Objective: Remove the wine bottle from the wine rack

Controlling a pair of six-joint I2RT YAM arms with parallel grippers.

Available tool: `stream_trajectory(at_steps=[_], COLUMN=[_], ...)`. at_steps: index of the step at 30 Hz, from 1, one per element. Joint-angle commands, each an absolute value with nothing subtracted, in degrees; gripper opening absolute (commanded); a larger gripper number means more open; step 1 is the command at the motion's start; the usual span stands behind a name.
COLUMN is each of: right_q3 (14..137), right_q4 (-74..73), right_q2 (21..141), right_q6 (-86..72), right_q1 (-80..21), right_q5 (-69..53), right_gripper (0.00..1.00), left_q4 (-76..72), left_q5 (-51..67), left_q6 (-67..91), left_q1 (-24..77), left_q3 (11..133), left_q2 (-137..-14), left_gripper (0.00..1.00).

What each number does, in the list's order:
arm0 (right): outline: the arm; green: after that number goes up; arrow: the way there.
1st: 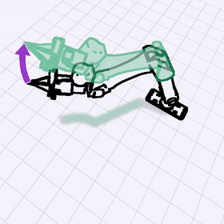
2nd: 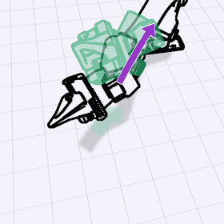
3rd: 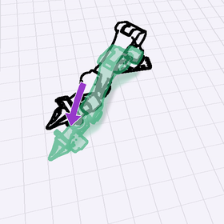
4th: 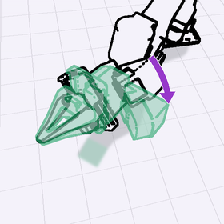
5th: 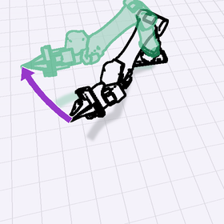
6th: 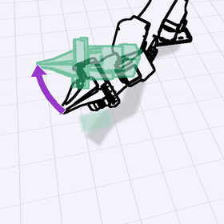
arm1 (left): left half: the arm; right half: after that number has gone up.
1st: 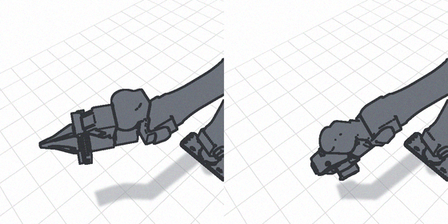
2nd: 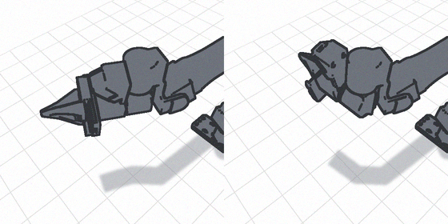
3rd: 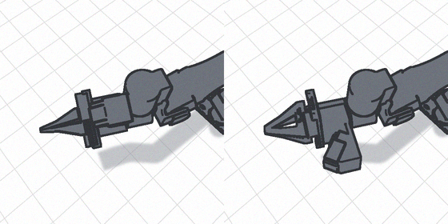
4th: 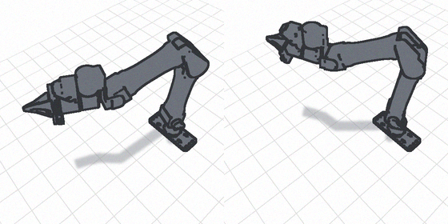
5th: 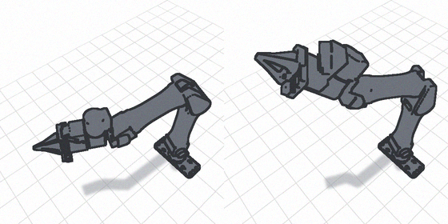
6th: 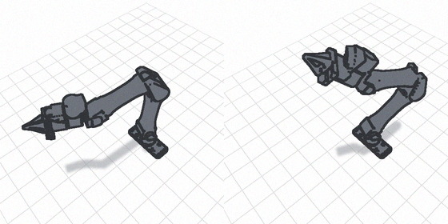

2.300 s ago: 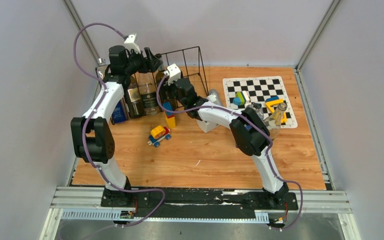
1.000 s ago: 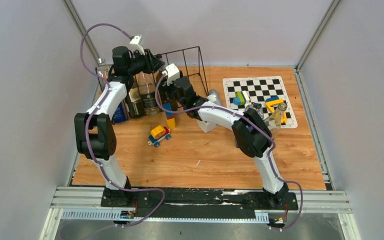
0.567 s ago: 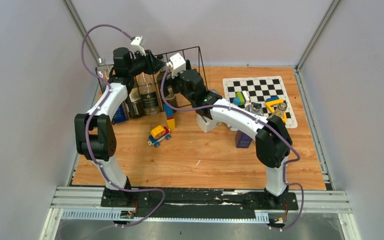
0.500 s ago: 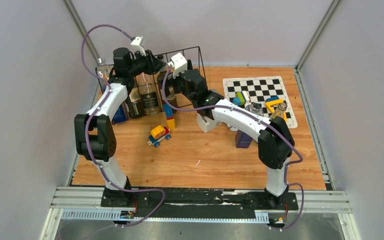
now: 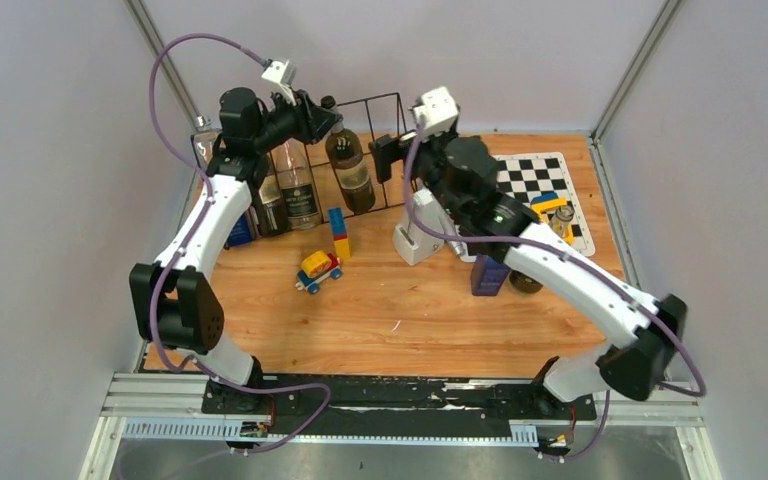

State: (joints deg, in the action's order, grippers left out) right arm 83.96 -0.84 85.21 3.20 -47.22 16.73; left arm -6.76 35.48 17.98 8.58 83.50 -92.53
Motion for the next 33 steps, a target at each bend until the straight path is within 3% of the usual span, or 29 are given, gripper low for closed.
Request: stream_trajectory(at_steps=[1, 10, 21, 27, 33], right_q3=[81.73, 80.79, 78.95, 76.51, 77.12], right_q4=[-2.39, -7.65, -19.86, -21.55, -24.33], right_q2=[74.70, 62.98, 55.25, 52.11, 49.83], right_q6=[2.16, 4.47, 0.35, -2.64, -4.58], right_q1=[-47.55, -47.55, -47.55, -47.55, -47.55], right_q5=[20.02, 24.84, 30.71, 32.16, 33.58], right_gripper=[1.00, 1.00, 0.99, 0.99, 0.99], left_q4=[-8.75, 3.71, 4.59, 0.74, -6.40], left_q5=[34.29, 29.29, 23.35, 18.07, 16.63], left_q6=[15.33, 4.59, 3.26, 2.27, 2.04], left_q1=[9.64, 18.09, 32.73, 44.74, 49.66], left_q3=[86.74, 87.11, 69.62, 64.79, 64.45], left_q2=[-84.12, -74.27, -59.77, -62.30, -68.73], left_gripper=[0.00, 0.00, 0.00, 0.00, 0.00])
